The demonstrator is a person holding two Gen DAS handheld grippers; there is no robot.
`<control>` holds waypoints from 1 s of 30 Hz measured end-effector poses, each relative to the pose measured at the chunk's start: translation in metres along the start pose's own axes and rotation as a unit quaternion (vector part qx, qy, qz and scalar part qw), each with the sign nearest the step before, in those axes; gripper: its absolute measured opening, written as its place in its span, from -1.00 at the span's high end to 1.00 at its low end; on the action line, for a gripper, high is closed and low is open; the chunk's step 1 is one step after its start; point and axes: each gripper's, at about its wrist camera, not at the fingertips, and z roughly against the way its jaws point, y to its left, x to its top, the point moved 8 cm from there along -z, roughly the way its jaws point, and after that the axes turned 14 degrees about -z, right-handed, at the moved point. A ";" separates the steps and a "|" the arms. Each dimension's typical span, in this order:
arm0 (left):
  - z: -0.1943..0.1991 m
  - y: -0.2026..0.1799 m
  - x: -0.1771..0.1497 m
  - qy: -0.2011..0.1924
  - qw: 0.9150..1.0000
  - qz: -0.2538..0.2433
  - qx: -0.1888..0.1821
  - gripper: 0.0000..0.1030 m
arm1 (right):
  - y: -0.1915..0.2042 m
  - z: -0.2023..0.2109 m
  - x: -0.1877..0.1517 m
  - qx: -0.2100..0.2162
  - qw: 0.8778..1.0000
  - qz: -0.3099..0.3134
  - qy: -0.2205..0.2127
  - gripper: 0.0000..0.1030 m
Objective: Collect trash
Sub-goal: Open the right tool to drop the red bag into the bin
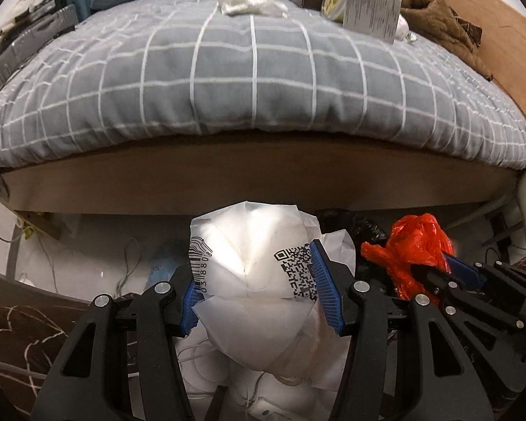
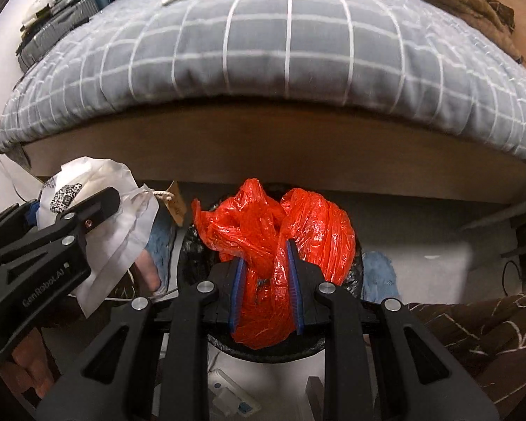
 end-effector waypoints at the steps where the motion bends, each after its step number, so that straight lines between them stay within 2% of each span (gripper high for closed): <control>1: -0.004 0.002 -0.002 0.005 1.000 0.005 -0.004 -0.04 | 0.000 -0.003 -0.001 -0.001 1.000 -0.001 0.004 0.59; 8: -0.032 0.021 -0.019 0.048 0.999 0.025 0.005 -0.04 | 0.004 -0.032 -0.012 -0.013 0.999 0.012 0.034 0.59; 13: -0.040 0.027 -0.029 0.061 0.998 0.030 0.016 -0.04 | 0.012 -0.054 -0.015 -0.020 0.998 0.024 0.059 0.58; 16: -0.044 0.030 -0.035 0.069 0.997 0.033 0.018 -0.04 | 0.014 -0.060 -0.017 -0.016 0.997 0.021 0.066 0.46; 25: -0.050 0.027 -0.036 0.077 0.996 0.040 0.008 -0.04 | -0.005 -0.052 -0.008 -0.019 0.998 0.002 0.054 -0.08; 30: -0.052 0.018 -0.034 0.080 0.996 0.036 0.003 -0.04 | -0.028 -0.039 0.000 -0.036 0.999 -0.010 0.028 -0.60</control>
